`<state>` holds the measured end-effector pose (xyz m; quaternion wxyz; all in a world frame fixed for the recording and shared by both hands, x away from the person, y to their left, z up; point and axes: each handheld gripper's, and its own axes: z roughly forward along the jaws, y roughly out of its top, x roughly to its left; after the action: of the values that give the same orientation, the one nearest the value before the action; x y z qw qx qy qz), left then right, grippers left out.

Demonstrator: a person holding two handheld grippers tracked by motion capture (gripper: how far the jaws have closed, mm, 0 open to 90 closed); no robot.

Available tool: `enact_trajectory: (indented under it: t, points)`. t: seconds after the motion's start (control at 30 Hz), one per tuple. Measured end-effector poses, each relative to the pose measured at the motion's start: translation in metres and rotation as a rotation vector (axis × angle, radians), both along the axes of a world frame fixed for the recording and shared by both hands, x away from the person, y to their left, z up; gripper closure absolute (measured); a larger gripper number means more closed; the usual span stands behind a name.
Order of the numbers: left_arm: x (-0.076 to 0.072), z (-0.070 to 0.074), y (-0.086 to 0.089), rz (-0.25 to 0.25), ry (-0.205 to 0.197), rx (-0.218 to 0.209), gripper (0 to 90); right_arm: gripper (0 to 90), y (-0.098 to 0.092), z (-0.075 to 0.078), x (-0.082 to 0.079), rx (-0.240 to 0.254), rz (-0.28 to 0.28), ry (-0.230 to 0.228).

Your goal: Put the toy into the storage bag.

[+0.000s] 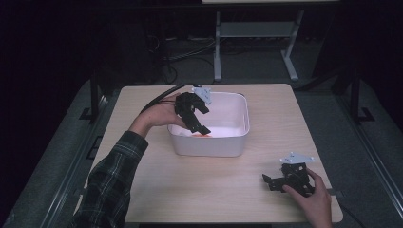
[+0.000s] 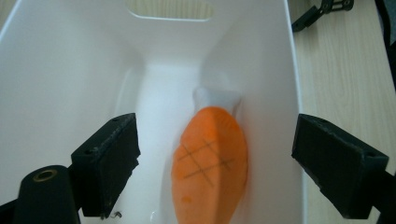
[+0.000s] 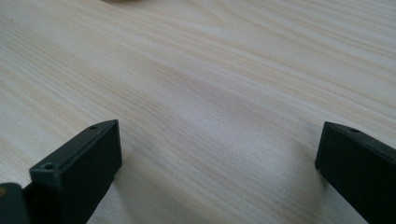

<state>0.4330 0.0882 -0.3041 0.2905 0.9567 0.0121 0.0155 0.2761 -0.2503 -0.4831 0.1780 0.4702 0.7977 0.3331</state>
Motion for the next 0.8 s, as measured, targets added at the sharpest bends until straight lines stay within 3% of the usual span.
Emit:
enact_trajectory:
  t: [0.13, 0.4, 0.47, 0.57, 0.73, 0.8]
  points:
    - [-0.002, 0.008, 0.007, 0.039, 0.012, -0.044, 14.2, 0.0, 0.0, 0.0, 0.0, 0.001, -0.001, 0.001]
    - [-0.009, 0.018, 0.027, 0.127, -0.007, -0.105, 14.3, 0.0, 0.0, 0.0, 0.0, 0.0, 0.0, 0.001]
    - [-0.011, 0.019, 0.032, 0.15, -0.032, -0.072, 14.3, 0.0, 0.0, 0.0, 0.0, 0.0, 0.001, 0.0]
    - [-0.014, 0.018, 0.038, 0.179, -0.031, -0.101, 14.4, 0.0, 0.0, 0.0, 0.0, 0.0, 0.001, 0.0]
    - [-0.018, 0.013, 0.05, 0.223, -0.045, -0.09, 14.9, 0.0, 0.0, 0.0, 0.0, -0.002, 0.002, 0.0]
    - [-0.022, 0.01, 0.055, 0.241, -0.039, -0.107, 14.9, 0.0, 0.0, 0.0, 0.0, -0.002, 0.002, -0.001]
